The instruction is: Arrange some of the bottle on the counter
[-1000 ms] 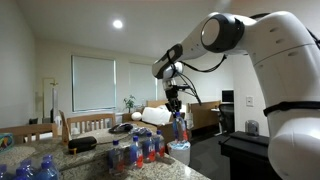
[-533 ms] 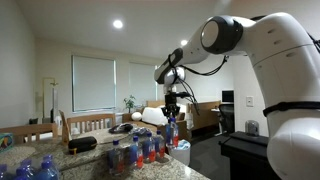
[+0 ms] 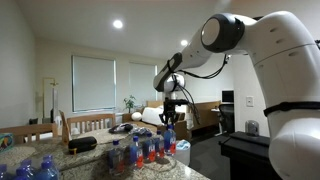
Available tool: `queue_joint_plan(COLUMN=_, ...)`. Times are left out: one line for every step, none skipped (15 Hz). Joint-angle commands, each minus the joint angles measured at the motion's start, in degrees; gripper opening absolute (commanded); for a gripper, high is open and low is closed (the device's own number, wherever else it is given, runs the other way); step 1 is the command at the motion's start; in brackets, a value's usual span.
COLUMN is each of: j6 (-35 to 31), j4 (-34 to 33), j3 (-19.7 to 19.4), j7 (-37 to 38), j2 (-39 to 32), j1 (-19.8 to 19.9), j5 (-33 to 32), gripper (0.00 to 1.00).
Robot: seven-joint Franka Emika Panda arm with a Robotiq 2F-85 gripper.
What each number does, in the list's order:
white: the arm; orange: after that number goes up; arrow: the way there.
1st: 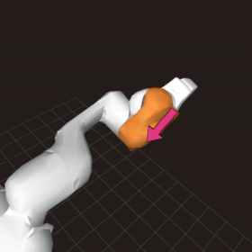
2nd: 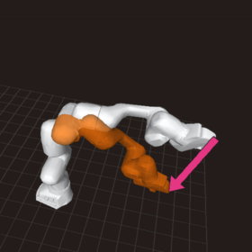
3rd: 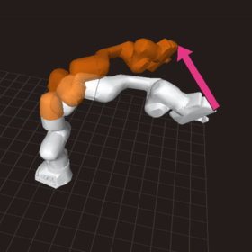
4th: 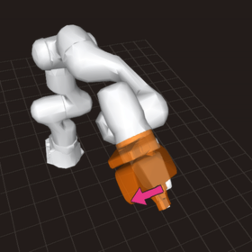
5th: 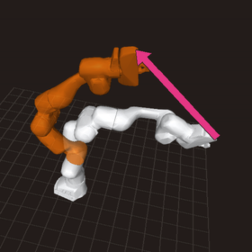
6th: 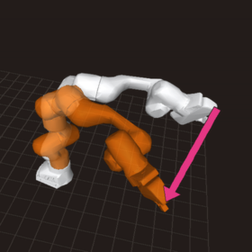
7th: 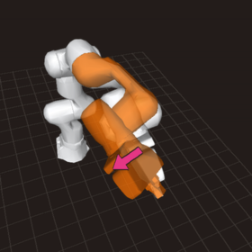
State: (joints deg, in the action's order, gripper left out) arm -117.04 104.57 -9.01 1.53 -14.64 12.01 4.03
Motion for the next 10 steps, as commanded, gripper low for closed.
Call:
queue_joint_plan(j6=-1.62, j4=3.46, j3=-0.36, j7=2.91, j2=2.65, j1=-1.50, j5=-1.80, gripper=0.14)
queue_joint_plan(j6=-1.24, j4=3.57, j3=-0.34, j7=2.77, j2=2.44, j1=-1.65, j5=-2.02, gripper=0.14)
queue_joint_plan(j6=-1.19, j4=3.79, j3=-0.38, j7=2.94, j2=2.29, j1=-1.85, j5=-2.32, gripper=0.14)
queue_joint_plan(j6=-1.19, j4=3.95, j3=-0.37, j7=2.83, j2=2.07, j1=-1.96, j5=-2.47, gripper=0.14)
queue_joint_plan(j6=-1.14, j4=4.16, j3=-0.33, j7=2.58, j2=1.95, j1=-2.06, j5=-2.63, gripper=0.14)
queue_joint_plan(j6=-1.09, j4=4.32, j3=-0.34, j7=2.69, j2=1.79, j1=-2.22, j5=-3.02, gripper=0.14)
queue_joint_plan(j6=-1.35, j4=4.52, j3=-0.34, j7=2.69, j2=1.68, j1=-2.38, j5=-3.53, gripper=0.14)
queue_joint_plan(j6=-1.26, j4=4.64, j3=-0.30, j7=2.48, j2=1.61, j1=-2.45, j5=-3.84, gripper=0.14)
queue_joint_plan(j6=-1.47, j4=4.73, j3=-0.30, j7=2.51, j2=1.54, j1=-2.55, j5=-4.31, gripper=0.14)
queue_joint_plan(j6=-1.70, j4=4.86, j3=-0.26, j7=2.31, j2=1.49, j1=-2.55, j5=-4.44, gripper=0.14)
